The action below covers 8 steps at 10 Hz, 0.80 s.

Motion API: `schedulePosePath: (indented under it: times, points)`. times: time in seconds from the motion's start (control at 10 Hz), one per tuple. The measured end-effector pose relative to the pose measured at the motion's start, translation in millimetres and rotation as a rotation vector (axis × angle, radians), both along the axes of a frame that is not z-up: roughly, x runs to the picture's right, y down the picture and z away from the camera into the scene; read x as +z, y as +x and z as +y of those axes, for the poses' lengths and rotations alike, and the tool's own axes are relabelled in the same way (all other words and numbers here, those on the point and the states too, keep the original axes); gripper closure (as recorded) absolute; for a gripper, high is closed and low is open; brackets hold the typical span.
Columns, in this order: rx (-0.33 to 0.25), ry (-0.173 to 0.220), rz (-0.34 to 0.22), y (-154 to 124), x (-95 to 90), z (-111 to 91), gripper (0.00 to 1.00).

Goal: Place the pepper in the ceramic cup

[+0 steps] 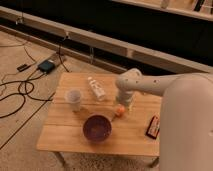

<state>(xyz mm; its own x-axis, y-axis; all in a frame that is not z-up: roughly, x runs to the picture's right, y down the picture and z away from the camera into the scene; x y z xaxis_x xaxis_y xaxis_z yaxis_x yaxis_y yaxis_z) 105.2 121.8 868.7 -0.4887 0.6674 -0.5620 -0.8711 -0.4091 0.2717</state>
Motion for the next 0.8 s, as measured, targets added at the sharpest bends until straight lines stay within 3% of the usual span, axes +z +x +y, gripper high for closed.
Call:
schedulePosePath:
  times: [0.8]
  points:
    - [0.014,-0.051,-0.016,6.3,29.2,6.8,0.35]
